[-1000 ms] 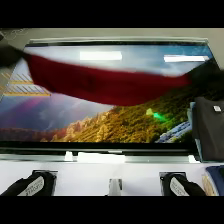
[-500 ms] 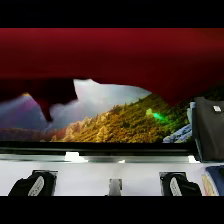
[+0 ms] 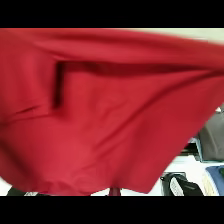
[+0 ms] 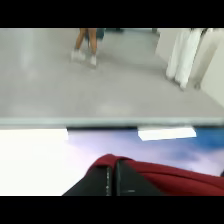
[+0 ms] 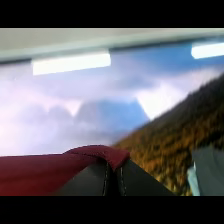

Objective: Fold the shirts.

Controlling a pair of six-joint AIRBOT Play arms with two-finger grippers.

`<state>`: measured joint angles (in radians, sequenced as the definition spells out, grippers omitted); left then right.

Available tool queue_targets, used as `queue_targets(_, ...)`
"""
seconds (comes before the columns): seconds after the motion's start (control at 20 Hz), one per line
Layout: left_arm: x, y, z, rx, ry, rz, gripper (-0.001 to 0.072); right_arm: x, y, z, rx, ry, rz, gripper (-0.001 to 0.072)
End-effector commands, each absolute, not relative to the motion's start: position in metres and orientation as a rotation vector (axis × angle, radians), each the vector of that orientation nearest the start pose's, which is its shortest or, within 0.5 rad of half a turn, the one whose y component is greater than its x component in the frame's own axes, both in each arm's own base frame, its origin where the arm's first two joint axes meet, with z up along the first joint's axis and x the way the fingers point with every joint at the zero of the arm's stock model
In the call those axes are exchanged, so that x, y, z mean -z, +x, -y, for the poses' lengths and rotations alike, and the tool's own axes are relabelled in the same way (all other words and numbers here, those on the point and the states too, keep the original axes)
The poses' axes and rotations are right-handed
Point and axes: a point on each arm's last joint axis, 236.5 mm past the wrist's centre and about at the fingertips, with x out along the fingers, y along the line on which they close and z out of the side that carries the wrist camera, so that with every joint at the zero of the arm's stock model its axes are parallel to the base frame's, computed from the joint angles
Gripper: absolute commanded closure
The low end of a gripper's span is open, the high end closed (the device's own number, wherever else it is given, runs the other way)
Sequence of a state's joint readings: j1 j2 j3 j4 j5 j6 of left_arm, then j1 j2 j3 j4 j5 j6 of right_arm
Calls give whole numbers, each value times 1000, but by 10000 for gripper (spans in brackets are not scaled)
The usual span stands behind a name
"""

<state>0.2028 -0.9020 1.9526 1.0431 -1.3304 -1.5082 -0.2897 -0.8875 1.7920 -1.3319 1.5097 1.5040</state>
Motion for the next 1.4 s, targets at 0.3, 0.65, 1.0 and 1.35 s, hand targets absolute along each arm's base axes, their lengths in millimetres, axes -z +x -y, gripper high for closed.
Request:
queue_targets(0.3,-86,450,78,343,-359,-1100,675,-45,406,62,68,400,-1365,683)
queue_targets(0.65,-28,539,96,297,-374,-1002,675,-59,544,54,21,257,-856,683)
queue_targets(1.0,-28,597,76,157,-519,-838,675,-21,589,56,110,404,-753,683)
queue_targets(1.35,11,543,82,254,-294,-1095,675,8,544,50,26,263,-997,682)
